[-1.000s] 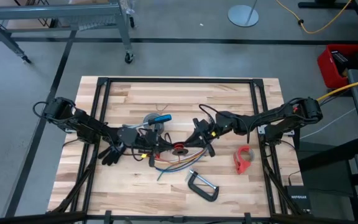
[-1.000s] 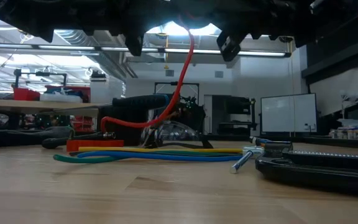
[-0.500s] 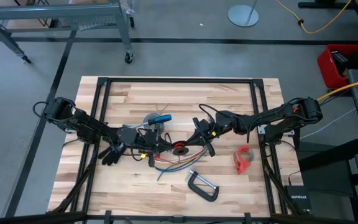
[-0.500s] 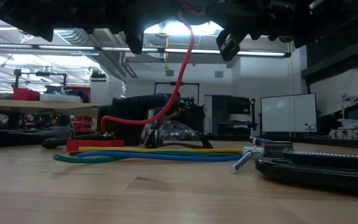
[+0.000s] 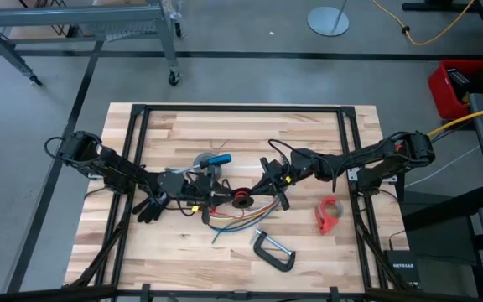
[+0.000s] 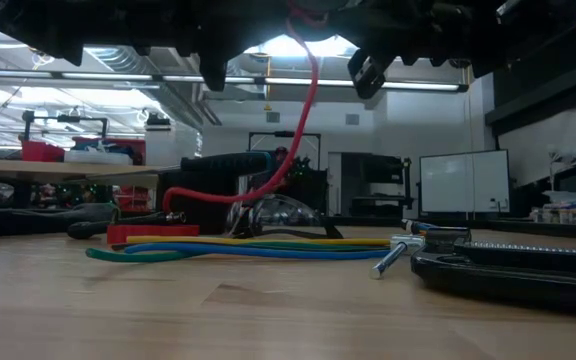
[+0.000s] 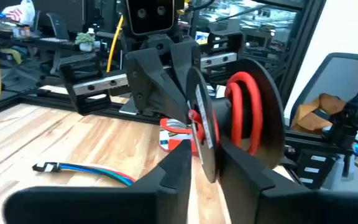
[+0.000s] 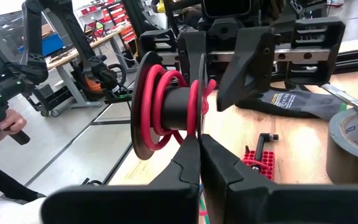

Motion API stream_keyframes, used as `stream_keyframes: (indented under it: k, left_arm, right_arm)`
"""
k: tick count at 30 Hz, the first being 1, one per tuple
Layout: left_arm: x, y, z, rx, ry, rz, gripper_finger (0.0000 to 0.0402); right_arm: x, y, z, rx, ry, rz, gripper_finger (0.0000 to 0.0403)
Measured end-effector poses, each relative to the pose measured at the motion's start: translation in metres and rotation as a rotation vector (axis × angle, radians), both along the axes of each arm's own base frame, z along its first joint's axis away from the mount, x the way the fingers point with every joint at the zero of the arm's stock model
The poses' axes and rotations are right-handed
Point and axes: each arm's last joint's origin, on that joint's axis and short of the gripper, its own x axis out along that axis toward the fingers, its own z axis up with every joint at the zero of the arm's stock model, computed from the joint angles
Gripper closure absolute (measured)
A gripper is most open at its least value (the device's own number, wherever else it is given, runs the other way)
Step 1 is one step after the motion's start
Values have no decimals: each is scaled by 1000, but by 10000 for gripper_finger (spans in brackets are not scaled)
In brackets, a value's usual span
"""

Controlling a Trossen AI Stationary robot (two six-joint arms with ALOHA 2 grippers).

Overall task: Coil cords
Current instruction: Uncoil the red wire from the black spool

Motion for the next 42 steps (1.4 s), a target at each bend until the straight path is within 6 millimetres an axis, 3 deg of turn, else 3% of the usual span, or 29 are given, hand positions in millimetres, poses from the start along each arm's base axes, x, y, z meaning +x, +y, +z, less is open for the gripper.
stream_keyframes:
  k: [7, 23, 30, 42]
  left_arm:
    - [0, 1, 0, -40, -1, 14, 294]
    - [-13, 26, 25, -30, 5, 169, 303]
    - [-13, 25, 18, -129, 71, 167, 303]
    - [-14, 25, 15, -189, 95, 176, 304]
  right_arm:
    - [0, -8, 1, 9, -1, -19, 402]
    - [-11, -40, 8, 11, 58, -90, 403]
    - [-12, -55, 9, 7, 45, -161, 403]
    - [-10, -56, 23, -13, -103, -236, 403]
